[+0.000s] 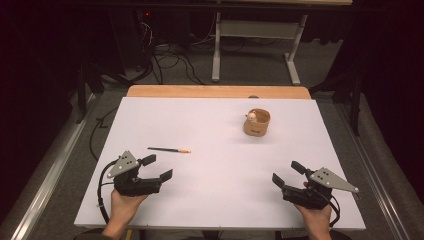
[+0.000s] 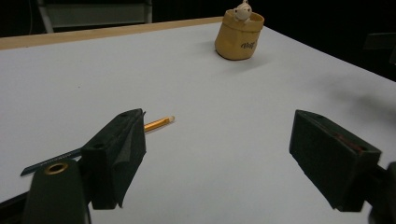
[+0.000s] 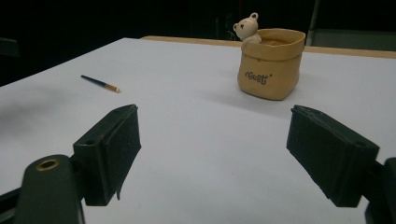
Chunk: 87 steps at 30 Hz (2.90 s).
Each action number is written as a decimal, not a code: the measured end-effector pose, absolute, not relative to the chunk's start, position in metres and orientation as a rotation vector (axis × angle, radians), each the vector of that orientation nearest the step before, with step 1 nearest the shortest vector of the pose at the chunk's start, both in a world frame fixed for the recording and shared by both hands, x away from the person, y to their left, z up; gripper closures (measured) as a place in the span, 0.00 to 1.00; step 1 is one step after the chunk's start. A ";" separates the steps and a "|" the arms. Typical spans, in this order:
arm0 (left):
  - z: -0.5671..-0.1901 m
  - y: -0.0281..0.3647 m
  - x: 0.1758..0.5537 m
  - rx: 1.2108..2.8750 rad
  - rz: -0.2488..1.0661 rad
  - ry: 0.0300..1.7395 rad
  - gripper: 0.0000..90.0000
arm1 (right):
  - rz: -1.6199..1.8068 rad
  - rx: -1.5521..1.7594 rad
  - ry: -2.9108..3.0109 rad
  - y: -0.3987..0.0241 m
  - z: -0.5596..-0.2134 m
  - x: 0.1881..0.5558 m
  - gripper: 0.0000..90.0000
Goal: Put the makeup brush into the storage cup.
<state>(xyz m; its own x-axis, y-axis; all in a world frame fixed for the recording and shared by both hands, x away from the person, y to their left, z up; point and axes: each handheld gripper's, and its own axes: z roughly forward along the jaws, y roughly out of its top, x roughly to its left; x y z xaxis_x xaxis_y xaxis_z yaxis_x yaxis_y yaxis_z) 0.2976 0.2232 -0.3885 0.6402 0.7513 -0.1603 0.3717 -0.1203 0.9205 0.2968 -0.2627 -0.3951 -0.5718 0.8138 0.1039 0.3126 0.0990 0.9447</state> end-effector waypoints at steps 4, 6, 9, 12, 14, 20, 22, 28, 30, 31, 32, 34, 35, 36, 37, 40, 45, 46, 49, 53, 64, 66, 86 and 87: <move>-0.388 0.223 0.297 1.724 0.418 0.917 0.21 | 1.478 1.100 1.938 -0.261 -0.395 0.296 0.22; -0.388 0.224 0.296 1.725 0.419 0.916 0.21 | 1.476 1.097 1.937 -0.261 -0.395 0.296 0.22; -0.388 0.225 0.297 1.723 0.418 0.918 0.21 | 1.474 1.092 1.936 -0.261 -0.395 0.297 0.22; -0.388 0.224 0.296 1.725 0.421 0.918 0.21 | 1.476 1.095 1.936 -0.262 -0.395 0.297 0.22; -0.388 0.224 0.296 1.728 0.426 0.915 0.21 | 1.477 1.097 1.935 -0.262 -0.395 0.297 0.22; -0.388 0.224 0.295 1.731 0.432 0.914 0.21 | 1.474 1.097 1.936 -0.260 -0.396 0.297 0.22; -0.388 0.224 0.294 1.728 0.434 0.917 0.21 | 1.475 1.092 1.935 -0.260 -0.396 0.297 0.22; -0.387 0.225 0.294 1.737 0.437 0.917 0.21 | 1.474 1.096 1.934 -0.260 -0.396 0.298 0.22; -0.387 0.225 0.294 1.736 0.436 0.919 0.21 | 1.475 1.095 1.931 -0.260 -0.396 0.298 0.22; -0.387 0.225 0.294 1.736 0.436 0.919 0.21 | 1.476 1.100 1.931 -0.260 -0.396 0.298 0.22; -0.387 0.225 0.294 1.734 0.437 0.918 0.21 | 1.476 1.099 1.931 -0.261 -0.396 0.298 0.22; -0.387 0.225 0.294 1.736 0.438 0.917 0.21 | 1.477 1.099 1.929 -0.261 -0.396 0.298 0.22; -0.387 0.225 0.294 1.736 0.438 0.917 0.21 | 1.477 1.099 1.929 -0.261 -0.396 0.298 0.22; -0.387 0.224 0.294 1.738 0.435 0.918 0.21 | 1.478 1.101 1.928 -0.261 -0.396 0.298 0.22; -0.387 0.224 0.294 1.743 0.436 0.916 0.21 | 1.479 1.099 1.930 -0.261 -0.396 0.298 0.22; -0.387 0.223 0.294 1.747 0.438 0.914 0.21 | 1.482 1.102 1.926 -0.261 -0.396 0.298 0.22; -0.387 0.223 0.294 1.747 0.438 0.914 0.21 | 1.482 1.101 1.925 -0.261 -0.396 0.298 0.22; -0.387 0.223 0.294 1.744 0.438 0.915 0.21 | 1.484 1.101 1.927 -0.261 -0.396 0.298 0.23; -0.387 0.222 0.293 1.744 0.436 0.915 0.21 | 1.484 1.103 1.927 -0.261 -0.396 0.298 0.23; -0.386 0.222 0.293 1.751 0.435 0.911 0.21 | 1.484 1.102 1.926 -0.261 -0.396 0.298 0.23; -0.384 0.220 0.294 1.746 0.426 0.909 0.21 | 1.485 1.104 1.922 -0.261 -0.396 0.298 0.23; -0.384 0.220 0.295 1.749 0.423 0.910 0.21 | 1.486 1.101 1.922 -0.261 -0.396 0.298 0.23; -0.371 0.215 0.304 1.736 0.420 0.906 0.20 | 1.495 1.099 1.911 -0.261 -0.395 0.297 0.23; -0.370 0.214 0.305 1.737 0.422 0.906 0.20 | 1.495 1.100 1.910 -0.261 -0.395 0.297 0.23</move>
